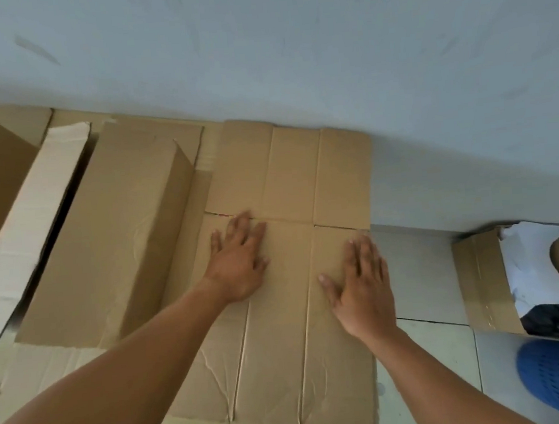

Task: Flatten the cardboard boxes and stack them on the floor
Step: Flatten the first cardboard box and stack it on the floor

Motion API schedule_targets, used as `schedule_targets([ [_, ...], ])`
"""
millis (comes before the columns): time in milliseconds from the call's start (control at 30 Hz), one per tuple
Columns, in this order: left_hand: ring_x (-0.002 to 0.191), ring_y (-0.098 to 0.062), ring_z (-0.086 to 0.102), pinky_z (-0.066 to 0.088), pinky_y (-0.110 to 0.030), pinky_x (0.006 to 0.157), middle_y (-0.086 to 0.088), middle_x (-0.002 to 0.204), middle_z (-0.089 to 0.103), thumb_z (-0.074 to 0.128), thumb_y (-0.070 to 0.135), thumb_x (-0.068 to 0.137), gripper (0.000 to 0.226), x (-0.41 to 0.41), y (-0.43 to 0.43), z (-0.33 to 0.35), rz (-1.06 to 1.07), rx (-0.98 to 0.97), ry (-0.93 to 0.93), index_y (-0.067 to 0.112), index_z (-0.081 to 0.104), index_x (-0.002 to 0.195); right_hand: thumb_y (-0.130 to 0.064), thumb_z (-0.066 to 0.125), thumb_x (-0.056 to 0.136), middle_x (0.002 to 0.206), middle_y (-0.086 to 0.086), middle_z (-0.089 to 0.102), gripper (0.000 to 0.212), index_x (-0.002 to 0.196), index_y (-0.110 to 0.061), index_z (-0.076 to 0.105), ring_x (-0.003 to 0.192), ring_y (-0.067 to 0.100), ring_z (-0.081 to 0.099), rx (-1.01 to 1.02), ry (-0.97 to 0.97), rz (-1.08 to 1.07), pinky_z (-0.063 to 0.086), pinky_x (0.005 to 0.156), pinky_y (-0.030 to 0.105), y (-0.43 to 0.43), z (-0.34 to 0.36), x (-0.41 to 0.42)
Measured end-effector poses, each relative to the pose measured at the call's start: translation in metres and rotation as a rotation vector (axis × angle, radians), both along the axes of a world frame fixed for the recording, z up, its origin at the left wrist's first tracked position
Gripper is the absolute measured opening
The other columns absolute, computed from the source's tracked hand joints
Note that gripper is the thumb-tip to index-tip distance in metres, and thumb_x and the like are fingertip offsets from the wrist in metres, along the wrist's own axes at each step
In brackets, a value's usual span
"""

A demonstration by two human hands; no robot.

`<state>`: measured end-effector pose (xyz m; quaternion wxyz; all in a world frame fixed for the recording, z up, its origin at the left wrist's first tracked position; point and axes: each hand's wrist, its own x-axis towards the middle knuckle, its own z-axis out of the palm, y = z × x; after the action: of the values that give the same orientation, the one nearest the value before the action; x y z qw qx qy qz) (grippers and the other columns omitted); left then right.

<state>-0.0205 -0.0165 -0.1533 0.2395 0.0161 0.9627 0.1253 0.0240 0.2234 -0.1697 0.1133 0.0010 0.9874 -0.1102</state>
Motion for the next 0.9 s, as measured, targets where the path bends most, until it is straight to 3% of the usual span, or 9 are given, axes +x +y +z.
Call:
schedule_targets([
  [67, 0.151, -0.035, -0.007, 0.005, -0.052, 0.12, -0.013, 0.164, -0.012, 0.049, 0.056, 0.093, 0.077, 0.017, -0.011, 0.006, 0.233, -0.011, 0.034, 0.032, 0.012, 0.157, -0.072, 0.039, 0.089, 0.164, 0.02, 0.001, 0.093, 0.158, -0.017, 0.01, 0.149, 0.037, 0.016, -0.15, -0.128, -0.229, 0.028, 0.117, 0.049, 0.006, 0.01, 0.013],
  [133, 0.15, -0.039, 0.001, 0.012, -0.048, 0.121, -0.021, 0.163, -0.002, 0.058, 0.057, 0.088, 0.084, 0.038, -0.017, 0.011, 0.444, 0.032, 0.022, 0.031, 0.017, 0.156, -0.068, 0.055, 0.084, 0.162, 0.016, 0.015, 0.103, 0.158, -0.017, 0.005, 0.144, 0.036, 0.032, -0.399, -0.281, -0.504, 0.04, 0.107, 0.046, 0.004, 0.022, 0.02],
  [167, 0.15, -0.038, 0.004, 0.014, -0.045, 0.122, -0.021, 0.163, 0.002, 0.062, 0.054, 0.086, 0.086, 0.046, -0.017, 0.012, 0.511, 0.061, 0.012, 0.028, 0.018, 0.155, -0.063, 0.061, 0.084, 0.156, 0.015, 0.033, 0.099, 0.156, -0.014, 0.014, 0.138, 0.035, 0.042, -0.49, -0.321, -0.596, 0.044, 0.103, 0.043, 0.002, 0.026, 0.021],
  [233, 0.15, -0.034, 0.012, 0.018, -0.041, 0.121, -0.019, 0.162, 0.012, 0.07, 0.046, 0.084, 0.089, 0.054, -0.017, 0.018, 0.585, 0.117, 0.029, 0.022, 0.022, 0.155, -0.049, 0.064, 0.089, 0.122, 0.005, 0.063, 0.062, 0.137, -0.015, 0.047, 0.12, 0.032, 0.058, -0.631, -0.295, -0.689, 0.05, 0.092, 0.037, -0.002, 0.028, 0.025],
  [300, 0.146, -0.033, 0.024, 0.025, -0.037, 0.119, -0.016, 0.159, 0.023, 0.074, 0.036, 0.082, 0.09, 0.055, -0.02, 0.025, 0.643, 0.187, 0.063, 0.016, 0.023, 0.154, -0.036, 0.061, 0.094, 0.1, -0.007, 0.066, 0.028, 0.116, -0.019, 0.056, 0.103, 0.027, 0.065, -0.714, -0.227, -0.683, 0.048, 0.075, 0.032, -0.002, 0.032, 0.027],
  [367, 0.142, -0.033, 0.033, 0.03, -0.037, 0.116, -0.015, 0.155, 0.03, 0.074, 0.029, 0.083, 0.09, 0.053, -0.025, 0.036, 0.724, 0.245, 0.048, 0.011, 0.022, 0.154, -0.028, 0.058, 0.097, 0.096, -0.008, 0.066, 0.016, 0.112, -0.022, 0.056, 0.096, 0.022, 0.065, -0.754, -0.191, -0.634, 0.047, 0.071, 0.031, 0.002, 0.036, 0.028],
  [467, 0.128, -0.034, 0.05, 0.045, -0.042, 0.106, -0.016, 0.142, 0.048, 0.076, 0.029, 0.083, 0.075, 0.051, -0.035, 0.046, 0.844, 0.318, -0.007, 0.01, 0.038, 0.145, -0.019, 0.056, 0.099, 0.097, -0.005, 0.069, 0.014, 0.111, -0.025, 0.058, 0.091, 0.015, 0.065, -0.836, -0.148, -0.603, 0.048, 0.071, 0.028, 0.011, 0.049, 0.027],
  [600, 0.095, -0.025, 0.065, 0.057, -0.041, 0.084, -0.008, 0.113, 0.067, 0.078, 0.024, 0.083, 0.049, 0.054, -0.042, 0.057, 0.996, 0.611, -0.088, 0.013, 0.055, 0.126, -0.014, 0.056, 0.099, 0.098, -0.003, 0.071, 0.014, 0.109, -0.022, 0.062, 0.091, 0.014, 0.066, -0.918, -0.11, -0.591, 0.048, 0.072, 0.025, 0.018, 0.067, 0.029],
  [900, 0.093, -0.023, 0.071, 0.06, -0.047, 0.085, -0.005, 0.107, 0.07, 0.06, 0.023, 0.097, 0.014, 0.065, -0.053, 0.078, 0.908, 0.91, -0.113, 0.024, 0.058, 0.111, -0.013, 0.06, 0.097, 0.1, -0.002, 0.072, 0.016, 0.11, -0.022, 0.064, 0.096, 0.016, 0.066, -0.965, -0.026, -0.596, 0.048, 0.075, 0.026, 0.017, 0.098, 0.048],
])
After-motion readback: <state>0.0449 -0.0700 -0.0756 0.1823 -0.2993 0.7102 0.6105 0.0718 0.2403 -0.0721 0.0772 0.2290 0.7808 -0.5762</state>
